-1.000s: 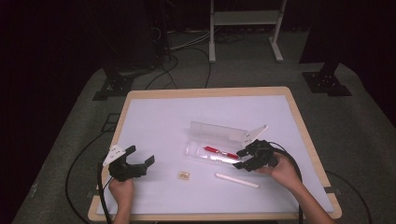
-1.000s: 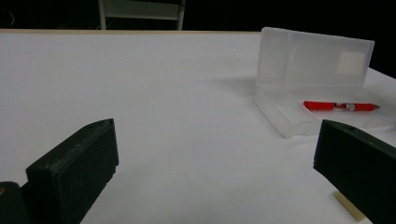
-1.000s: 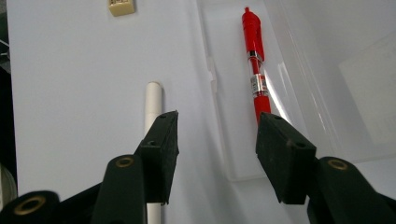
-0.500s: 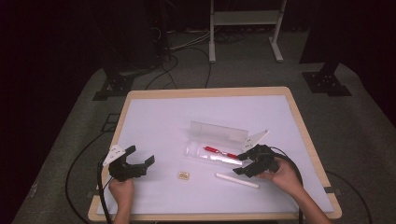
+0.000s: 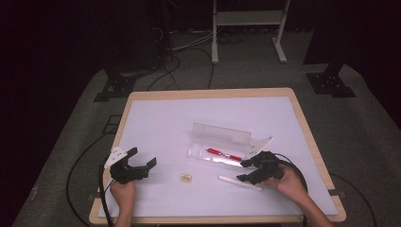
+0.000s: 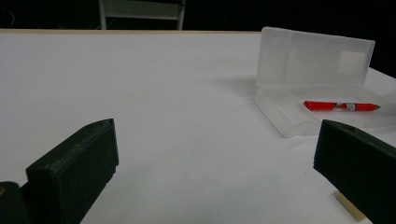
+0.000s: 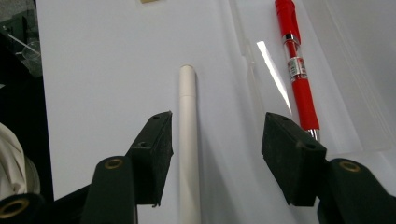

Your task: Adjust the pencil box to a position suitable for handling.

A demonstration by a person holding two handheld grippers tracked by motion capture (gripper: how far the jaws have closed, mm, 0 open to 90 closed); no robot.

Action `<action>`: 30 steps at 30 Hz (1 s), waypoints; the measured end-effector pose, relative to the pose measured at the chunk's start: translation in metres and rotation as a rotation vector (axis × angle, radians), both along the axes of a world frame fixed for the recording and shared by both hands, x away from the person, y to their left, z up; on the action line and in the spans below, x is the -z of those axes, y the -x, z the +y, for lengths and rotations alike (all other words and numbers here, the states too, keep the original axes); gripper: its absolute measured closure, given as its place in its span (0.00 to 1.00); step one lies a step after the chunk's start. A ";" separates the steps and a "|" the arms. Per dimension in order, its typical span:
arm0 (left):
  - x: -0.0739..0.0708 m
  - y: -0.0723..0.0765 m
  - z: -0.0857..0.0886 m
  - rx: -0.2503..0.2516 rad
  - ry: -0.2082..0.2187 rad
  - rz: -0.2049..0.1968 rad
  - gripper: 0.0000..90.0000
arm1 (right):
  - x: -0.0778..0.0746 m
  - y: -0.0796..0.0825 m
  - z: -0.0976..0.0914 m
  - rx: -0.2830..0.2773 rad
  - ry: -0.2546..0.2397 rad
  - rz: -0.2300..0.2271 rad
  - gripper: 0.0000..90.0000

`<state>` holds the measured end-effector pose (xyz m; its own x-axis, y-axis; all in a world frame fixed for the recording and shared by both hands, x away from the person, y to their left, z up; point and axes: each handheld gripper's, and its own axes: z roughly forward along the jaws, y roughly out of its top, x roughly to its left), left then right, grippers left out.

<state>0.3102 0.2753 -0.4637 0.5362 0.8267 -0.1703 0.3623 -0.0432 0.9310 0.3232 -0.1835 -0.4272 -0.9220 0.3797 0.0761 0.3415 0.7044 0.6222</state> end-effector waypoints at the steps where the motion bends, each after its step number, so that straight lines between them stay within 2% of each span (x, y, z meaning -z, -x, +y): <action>1: 0.000 0.000 0.000 0.000 0.000 0.000 0.00 | 0.001 0.002 0.000 -0.003 -0.001 0.000 0.48; 12: 0.000 0.000 0.000 0.001 -0.003 0.000 0.00 | 0.006 0.012 0.000 -0.020 0.006 0.007 0.54; 21: 0.000 0.000 0.000 0.005 -0.004 -0.004 0.00 | 0.015 0.016 0.005 -0.043 0.047 -0.006 0.69; 30: 0.000 0.000 0.000 0.005 -0.004 -0.003 0.00 | 0.022 0.016 0.009 -0.059 0.073 -0.013 0.77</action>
